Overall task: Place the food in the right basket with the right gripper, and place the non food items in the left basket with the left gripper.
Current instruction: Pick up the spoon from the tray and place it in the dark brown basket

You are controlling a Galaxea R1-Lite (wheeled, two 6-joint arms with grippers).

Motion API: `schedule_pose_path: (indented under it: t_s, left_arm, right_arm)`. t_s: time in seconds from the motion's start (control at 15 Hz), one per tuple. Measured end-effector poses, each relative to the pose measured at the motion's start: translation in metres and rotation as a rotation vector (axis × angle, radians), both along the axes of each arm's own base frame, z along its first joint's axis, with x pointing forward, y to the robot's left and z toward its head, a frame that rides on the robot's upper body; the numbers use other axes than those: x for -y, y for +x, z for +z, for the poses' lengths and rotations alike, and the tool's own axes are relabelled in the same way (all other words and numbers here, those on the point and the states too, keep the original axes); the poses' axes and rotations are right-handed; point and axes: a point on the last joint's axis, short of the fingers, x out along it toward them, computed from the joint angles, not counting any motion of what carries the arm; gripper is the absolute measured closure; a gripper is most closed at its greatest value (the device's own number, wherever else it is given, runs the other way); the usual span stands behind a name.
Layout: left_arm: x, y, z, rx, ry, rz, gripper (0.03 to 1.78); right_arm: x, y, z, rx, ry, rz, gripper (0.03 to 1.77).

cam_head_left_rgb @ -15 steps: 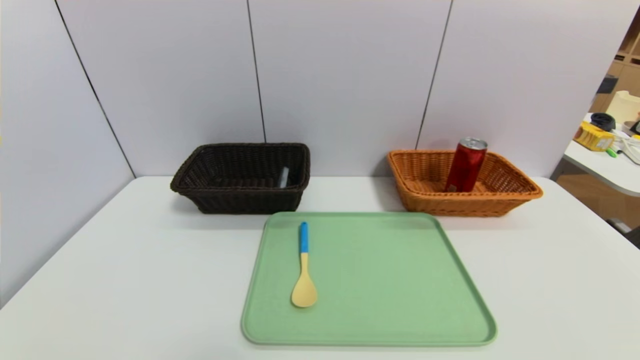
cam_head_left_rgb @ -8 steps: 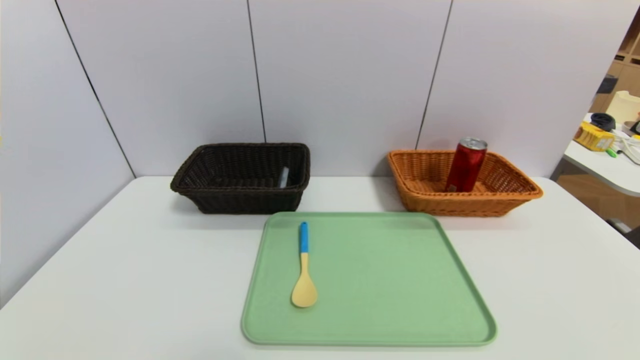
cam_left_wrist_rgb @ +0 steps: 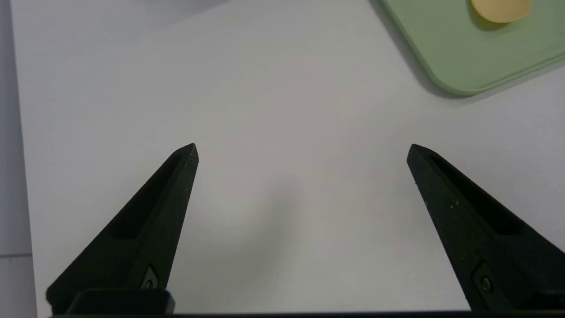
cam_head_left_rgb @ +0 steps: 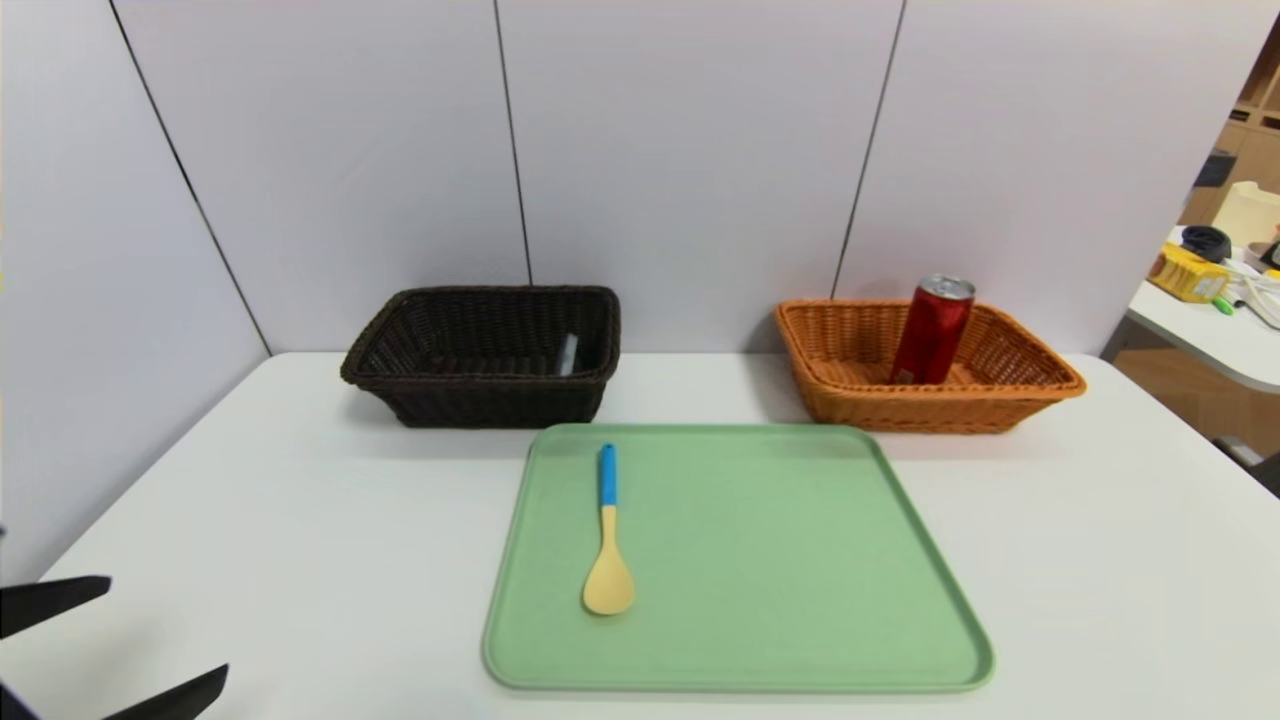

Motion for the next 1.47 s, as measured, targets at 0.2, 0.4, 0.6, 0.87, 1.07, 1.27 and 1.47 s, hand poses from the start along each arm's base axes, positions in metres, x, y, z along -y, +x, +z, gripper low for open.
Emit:
schedule_pose_path:
  t_s: [0.2,0.4,0.6,0.87,1.07,1.27,1.47]
  left_arm:
    - [0.027,0.044,0.016,-0.088,0.03,-0.117,0.12]
    - [0.061,0.081,0.021,-0.152,0.054,-0.207,0.12]
    - [0.094,0.11,0.026,-0.208,0.044,-0.247,0.12]
    - [0.137,0.136,0.025,-0.282,0.035,-0.171,0.12]
    - [0.166,0.148,0.015,-0.312,0.01,-0.078,0.12]
    - [0.192,0.161,0.006,-0.329,-0.017,-0.031,0.12]
    - [0.212,0.178,-0.002,-0.291,-0.025,0.016,0.12]
  right_arm:
    - [0.0,0.0,0.0,0.0,0.001,0.0,0.1]
    - [0.0,0.0,0.0,0.0,0.001,0.0,0.1]
    - [0.0,0.0,0.0,0.0,0.0,0.0,0.1]
    - [0.0,0.0,0.0,0.0,0.001,0.0,0.1]
    - [0.0,0.0,0.0,0.0,0.001,0.0,0.1]
    - [0.0,0.0,0.0,0.0,0.001,0.0,0.1]
    - [0.0,0.0,0.0,0.0,0.001,0.0,0.1]
